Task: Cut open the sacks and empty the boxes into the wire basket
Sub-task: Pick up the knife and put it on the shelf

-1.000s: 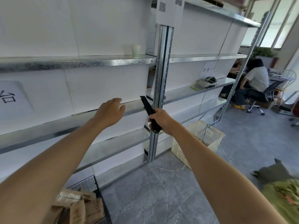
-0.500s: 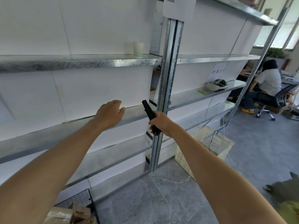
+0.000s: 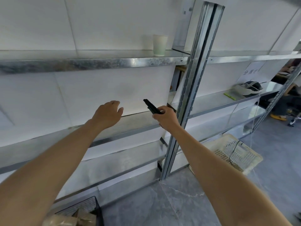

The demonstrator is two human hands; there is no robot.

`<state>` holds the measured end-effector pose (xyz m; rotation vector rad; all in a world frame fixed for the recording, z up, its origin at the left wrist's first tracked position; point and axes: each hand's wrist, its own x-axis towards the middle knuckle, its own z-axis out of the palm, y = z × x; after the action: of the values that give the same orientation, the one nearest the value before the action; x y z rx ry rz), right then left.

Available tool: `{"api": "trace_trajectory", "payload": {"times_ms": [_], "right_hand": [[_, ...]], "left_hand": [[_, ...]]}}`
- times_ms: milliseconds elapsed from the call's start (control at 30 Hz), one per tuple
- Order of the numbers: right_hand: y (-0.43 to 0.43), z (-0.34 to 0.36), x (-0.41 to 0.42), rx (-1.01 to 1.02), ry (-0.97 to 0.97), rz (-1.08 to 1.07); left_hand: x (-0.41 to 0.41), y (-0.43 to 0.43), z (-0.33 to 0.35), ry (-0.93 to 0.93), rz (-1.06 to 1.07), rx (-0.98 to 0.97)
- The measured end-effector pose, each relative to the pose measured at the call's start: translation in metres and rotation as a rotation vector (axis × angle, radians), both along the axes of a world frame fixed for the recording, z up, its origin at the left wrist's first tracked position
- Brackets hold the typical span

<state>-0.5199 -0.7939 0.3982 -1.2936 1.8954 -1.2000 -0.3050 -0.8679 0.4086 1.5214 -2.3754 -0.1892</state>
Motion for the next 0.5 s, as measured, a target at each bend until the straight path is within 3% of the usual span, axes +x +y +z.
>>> {"api": "trace_trajectory", "payload": {"times_ms": [500], "right_hand": [[-0.172,-0.092,-0.023,0.16,0.345,0.215]], "left_hand": [[0.001,-0.115,-0.077,-0.052,0.266,0.148]]}}
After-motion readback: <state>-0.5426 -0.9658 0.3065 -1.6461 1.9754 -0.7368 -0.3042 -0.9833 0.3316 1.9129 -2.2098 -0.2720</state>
